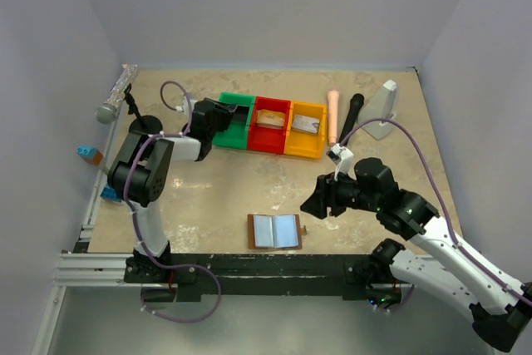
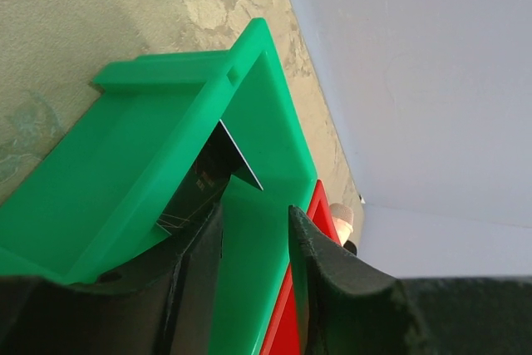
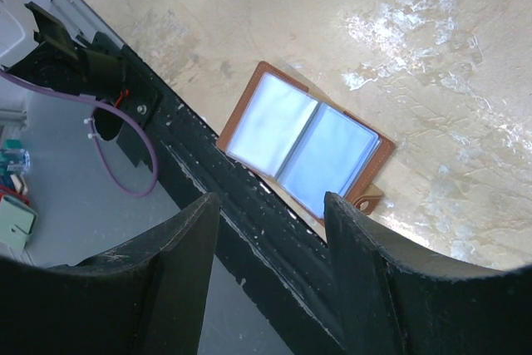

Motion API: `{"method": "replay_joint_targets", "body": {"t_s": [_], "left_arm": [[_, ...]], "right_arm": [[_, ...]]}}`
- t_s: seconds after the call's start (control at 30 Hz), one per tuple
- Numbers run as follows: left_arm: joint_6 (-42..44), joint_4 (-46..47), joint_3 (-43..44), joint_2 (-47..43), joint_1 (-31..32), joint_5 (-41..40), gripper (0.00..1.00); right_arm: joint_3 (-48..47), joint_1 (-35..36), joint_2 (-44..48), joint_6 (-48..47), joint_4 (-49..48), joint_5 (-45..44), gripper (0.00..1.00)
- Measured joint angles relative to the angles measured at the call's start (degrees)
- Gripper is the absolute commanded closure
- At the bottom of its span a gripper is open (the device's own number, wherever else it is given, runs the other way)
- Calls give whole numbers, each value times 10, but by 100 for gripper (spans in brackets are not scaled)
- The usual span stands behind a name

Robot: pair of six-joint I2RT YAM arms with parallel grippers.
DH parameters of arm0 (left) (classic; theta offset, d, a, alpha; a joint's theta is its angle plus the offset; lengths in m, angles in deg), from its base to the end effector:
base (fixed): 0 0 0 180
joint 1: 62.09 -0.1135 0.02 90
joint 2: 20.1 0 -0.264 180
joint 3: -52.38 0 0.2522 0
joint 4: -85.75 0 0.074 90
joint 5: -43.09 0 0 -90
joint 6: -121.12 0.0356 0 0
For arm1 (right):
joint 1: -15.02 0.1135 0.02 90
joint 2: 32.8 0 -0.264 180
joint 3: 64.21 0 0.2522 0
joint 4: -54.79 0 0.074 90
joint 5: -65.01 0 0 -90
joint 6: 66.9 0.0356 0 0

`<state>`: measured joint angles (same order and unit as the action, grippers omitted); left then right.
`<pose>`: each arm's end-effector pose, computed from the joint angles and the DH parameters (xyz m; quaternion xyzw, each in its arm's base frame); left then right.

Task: Take the credit cards out of the card holder
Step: Place the credit card in the storage box.

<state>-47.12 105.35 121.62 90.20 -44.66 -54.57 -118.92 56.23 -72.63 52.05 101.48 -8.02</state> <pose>0.3864 -0.1163 0.1555 -0.4498 0.6921 -0.3794 0.4181 0.1081 0.1085 0.2904 -0.1636 0.8516 0.3819 0.3195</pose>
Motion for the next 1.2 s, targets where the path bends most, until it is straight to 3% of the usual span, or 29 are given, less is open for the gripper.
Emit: {"method": "replay_joint_targets", "body": {"t_s": [0.6,1.2], "left_arm": [[-1,-57,3,-19,-1,15,53],[13,-144,-35,-60,-2,64,57]], "right_arm": [[0,0,-2,5,-8,0,42],[2,0,6,11,-14,0,42]]}}
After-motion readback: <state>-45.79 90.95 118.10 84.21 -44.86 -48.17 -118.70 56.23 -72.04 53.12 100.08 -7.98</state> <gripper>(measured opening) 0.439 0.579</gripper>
